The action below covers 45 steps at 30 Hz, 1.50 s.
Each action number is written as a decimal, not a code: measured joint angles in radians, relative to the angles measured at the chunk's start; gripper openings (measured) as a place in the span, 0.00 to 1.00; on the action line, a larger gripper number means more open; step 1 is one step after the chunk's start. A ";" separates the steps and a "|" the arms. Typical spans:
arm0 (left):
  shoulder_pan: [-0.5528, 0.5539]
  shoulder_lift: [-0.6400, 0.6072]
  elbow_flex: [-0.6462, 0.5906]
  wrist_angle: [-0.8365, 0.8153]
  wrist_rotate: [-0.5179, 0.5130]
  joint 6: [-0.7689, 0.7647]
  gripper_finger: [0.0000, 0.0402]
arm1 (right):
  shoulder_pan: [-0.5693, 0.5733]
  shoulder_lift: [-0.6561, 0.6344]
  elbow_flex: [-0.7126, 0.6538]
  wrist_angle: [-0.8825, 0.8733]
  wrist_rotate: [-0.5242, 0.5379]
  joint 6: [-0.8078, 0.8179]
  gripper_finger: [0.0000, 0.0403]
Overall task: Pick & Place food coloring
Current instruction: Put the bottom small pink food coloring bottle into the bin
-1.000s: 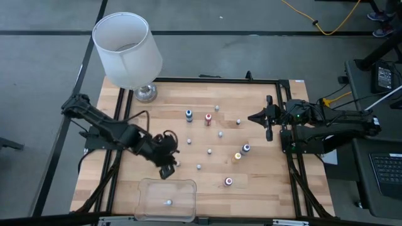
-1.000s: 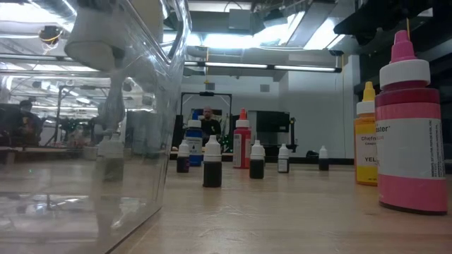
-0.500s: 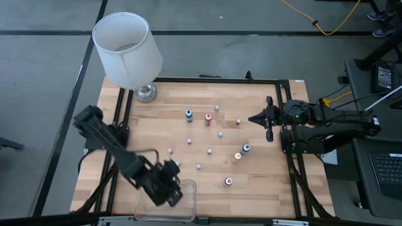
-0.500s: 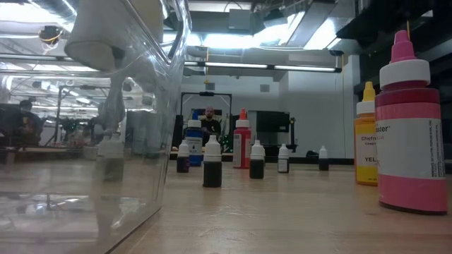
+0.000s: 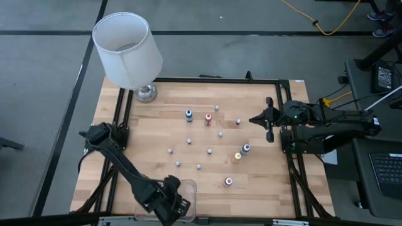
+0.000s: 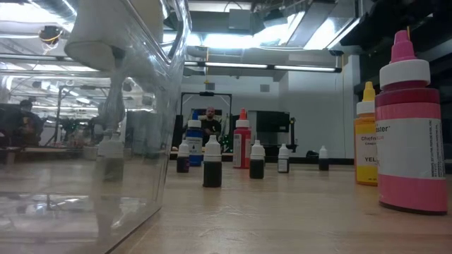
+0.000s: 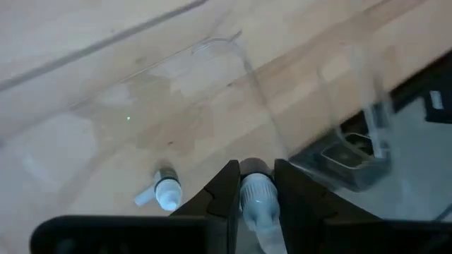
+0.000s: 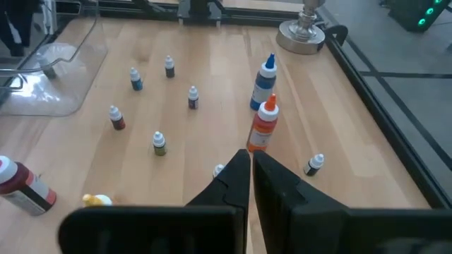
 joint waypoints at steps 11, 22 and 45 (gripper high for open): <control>0.019 0.044 0.000 -0.069 0.049 -0.009 0.16 | 0.000 0.000 0.000 -0.001 -0.016 0.006 0.06; 0.023 0.046 -0.017 -0.104 0.065 0.016 0.16 | 0.000 0.000 0.000 -0.001 -0.016 0.008 0.06; 0.017 0.113 -0.017 -0.056 0.112 0.083 0.17 | 0.000 0.000 0.000 0.000 -0.016 0.017 0.06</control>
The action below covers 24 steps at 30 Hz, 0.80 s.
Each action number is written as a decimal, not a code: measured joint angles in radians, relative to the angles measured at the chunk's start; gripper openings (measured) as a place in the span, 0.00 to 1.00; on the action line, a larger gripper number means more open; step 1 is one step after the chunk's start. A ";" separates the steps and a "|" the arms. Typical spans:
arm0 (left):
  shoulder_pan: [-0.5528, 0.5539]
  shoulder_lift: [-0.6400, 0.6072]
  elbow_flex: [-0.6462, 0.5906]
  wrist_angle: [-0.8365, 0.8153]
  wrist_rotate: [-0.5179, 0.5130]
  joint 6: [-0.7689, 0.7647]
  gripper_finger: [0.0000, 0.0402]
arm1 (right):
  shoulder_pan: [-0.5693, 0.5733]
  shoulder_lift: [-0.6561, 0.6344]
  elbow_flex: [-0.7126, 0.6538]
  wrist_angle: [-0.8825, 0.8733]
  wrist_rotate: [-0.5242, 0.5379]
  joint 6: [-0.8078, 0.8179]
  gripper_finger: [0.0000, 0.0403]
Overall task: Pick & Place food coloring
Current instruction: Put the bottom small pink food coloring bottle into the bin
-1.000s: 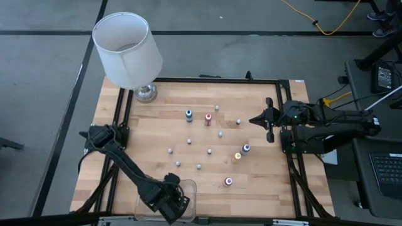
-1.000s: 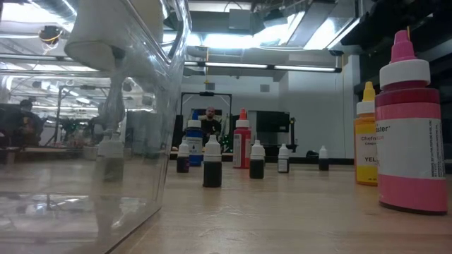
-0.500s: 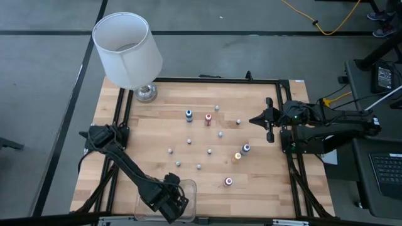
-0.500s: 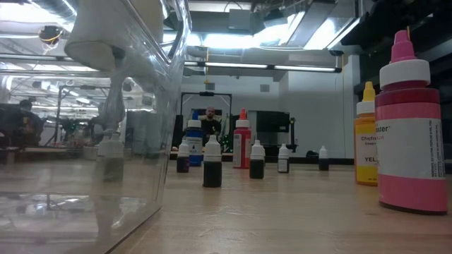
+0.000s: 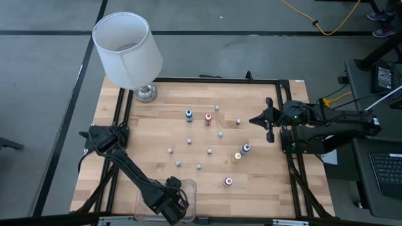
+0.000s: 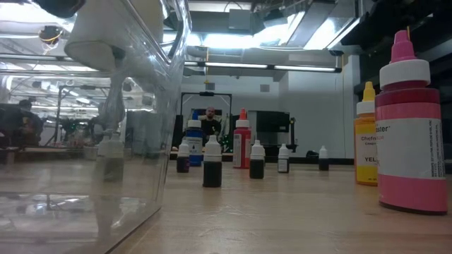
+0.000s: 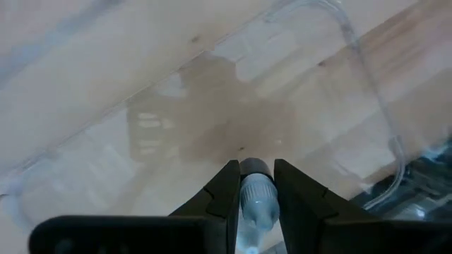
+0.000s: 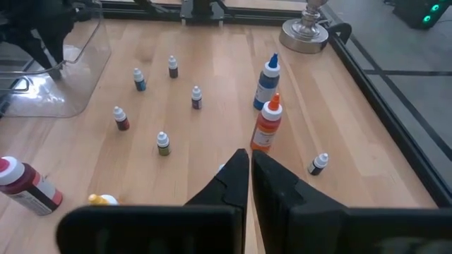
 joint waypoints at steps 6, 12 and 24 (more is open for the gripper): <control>-0.002 0.012 0.000 -0.005 0.001 0.005 0.17 | 0.000 0.000 0.000 0.000 0.000 0.011 0.06; -0.001 0.024 0.000 0.009 0.001 0.005 0.18 | 0.000 0.000 0.000 0.000 0.000 0.012 0.06; 0.002 0.026 0.000 0.033 -0.002 0.030 0.27 | 0.000 0.000 0.000 0.000 0.000 0.011 0.06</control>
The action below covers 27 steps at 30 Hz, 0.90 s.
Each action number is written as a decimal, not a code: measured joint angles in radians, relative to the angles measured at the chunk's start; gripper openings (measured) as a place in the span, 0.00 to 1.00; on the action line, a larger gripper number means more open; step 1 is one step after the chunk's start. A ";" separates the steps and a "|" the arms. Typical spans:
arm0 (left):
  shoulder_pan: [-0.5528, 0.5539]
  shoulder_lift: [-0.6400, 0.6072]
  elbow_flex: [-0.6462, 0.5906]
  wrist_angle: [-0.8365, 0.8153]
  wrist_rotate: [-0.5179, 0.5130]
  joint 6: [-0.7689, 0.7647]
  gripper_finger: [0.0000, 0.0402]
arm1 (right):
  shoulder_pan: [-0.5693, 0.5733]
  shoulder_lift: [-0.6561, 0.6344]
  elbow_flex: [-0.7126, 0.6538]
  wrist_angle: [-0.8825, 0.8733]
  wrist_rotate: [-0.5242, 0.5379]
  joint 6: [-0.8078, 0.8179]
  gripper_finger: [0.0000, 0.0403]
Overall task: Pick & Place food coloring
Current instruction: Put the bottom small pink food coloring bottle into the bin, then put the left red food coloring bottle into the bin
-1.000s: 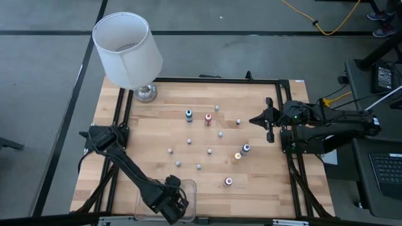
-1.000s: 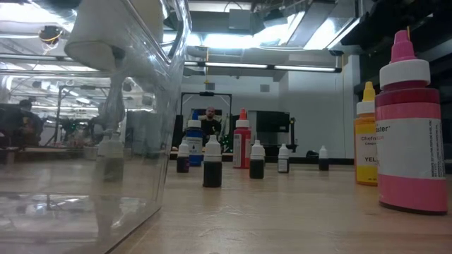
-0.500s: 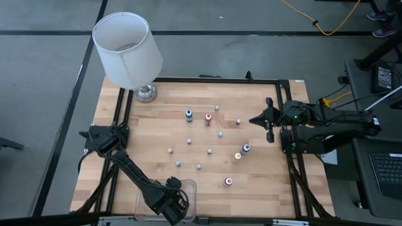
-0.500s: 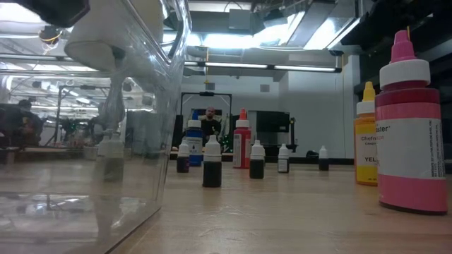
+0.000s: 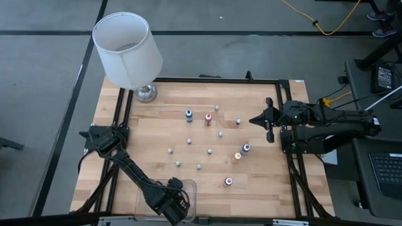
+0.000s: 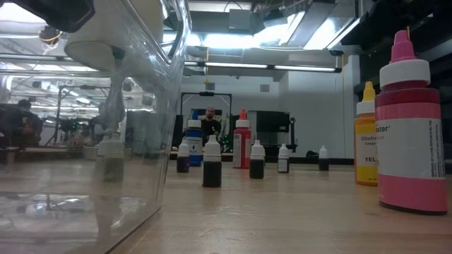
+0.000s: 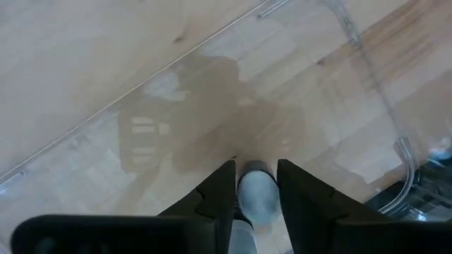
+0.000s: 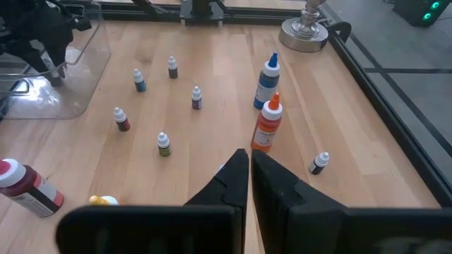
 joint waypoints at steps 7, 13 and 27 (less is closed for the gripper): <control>0.000 0.000 0.003 -0.007 0.019 -0.006 0.35 | 0.000 0.000 0.000 0.000 0.000 -0.001 0.06; 0.000 0.000 0.081 -0.088 0.000 0.001 0.37 | 0.000 0.000 0.000 0.000 0.000 -0.001 0.06; 0.024 -0.002 0.499 -0.577 -0.158 0.095 0.36 | 0.000 0.000 0.000 0.000 0.000 0.000 0.06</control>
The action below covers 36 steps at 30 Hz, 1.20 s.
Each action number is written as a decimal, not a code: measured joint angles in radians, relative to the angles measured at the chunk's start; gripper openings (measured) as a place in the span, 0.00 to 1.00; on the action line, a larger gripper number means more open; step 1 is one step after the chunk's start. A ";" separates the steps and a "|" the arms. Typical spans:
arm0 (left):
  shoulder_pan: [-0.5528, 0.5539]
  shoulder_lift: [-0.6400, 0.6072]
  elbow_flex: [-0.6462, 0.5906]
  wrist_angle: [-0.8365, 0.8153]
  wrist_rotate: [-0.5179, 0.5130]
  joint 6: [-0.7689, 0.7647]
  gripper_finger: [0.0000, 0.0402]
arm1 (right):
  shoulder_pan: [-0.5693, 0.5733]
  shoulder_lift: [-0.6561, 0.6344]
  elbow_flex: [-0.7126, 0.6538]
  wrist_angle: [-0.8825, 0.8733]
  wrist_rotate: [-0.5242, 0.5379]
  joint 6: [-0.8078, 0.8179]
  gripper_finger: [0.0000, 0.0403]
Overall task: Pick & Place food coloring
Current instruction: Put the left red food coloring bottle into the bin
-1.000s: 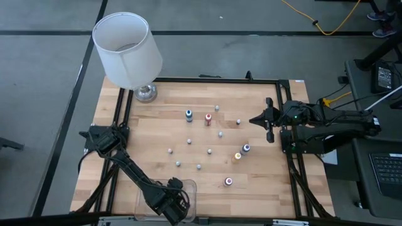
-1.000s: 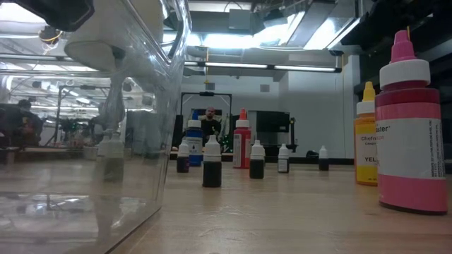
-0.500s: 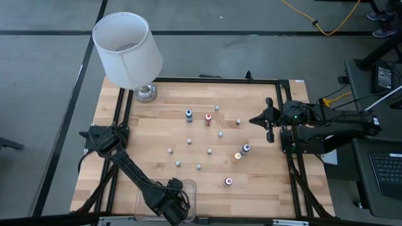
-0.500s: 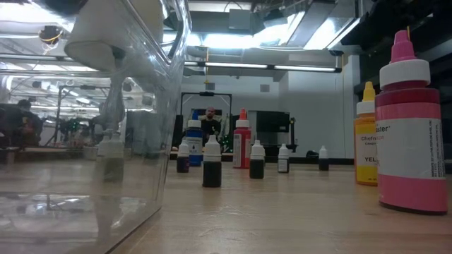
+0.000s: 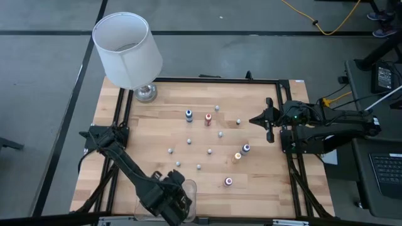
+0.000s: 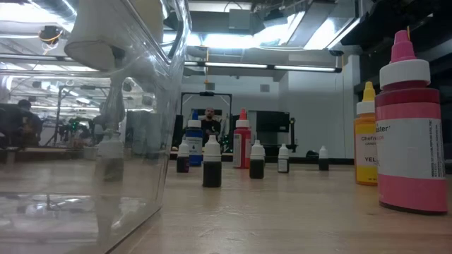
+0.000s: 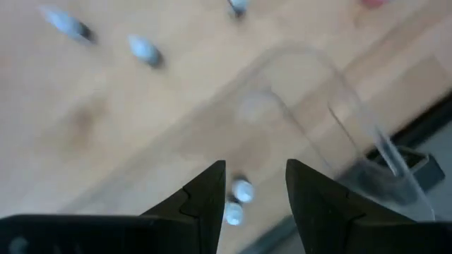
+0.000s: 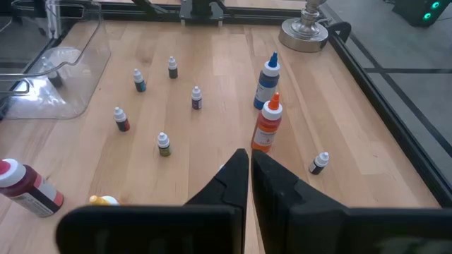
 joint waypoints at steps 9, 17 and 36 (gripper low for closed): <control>0.028 -0.060 0.174 -0.096 -0.154 0.078 0.36 | 0.000 0.000 0.000 0.003 0.000 0.000 0.06; 0.047 -0.246 0.064 -0.096 -0.270 0.122 0.36 | 0.000 0.000 0.000 0.008 0.000 0.000 0.06; 0.085 -0.773 -0.740 0.067 -0.172 0.191 0.38 | 0.000 0.000 0.000 0.008 0.001 0.033 0.06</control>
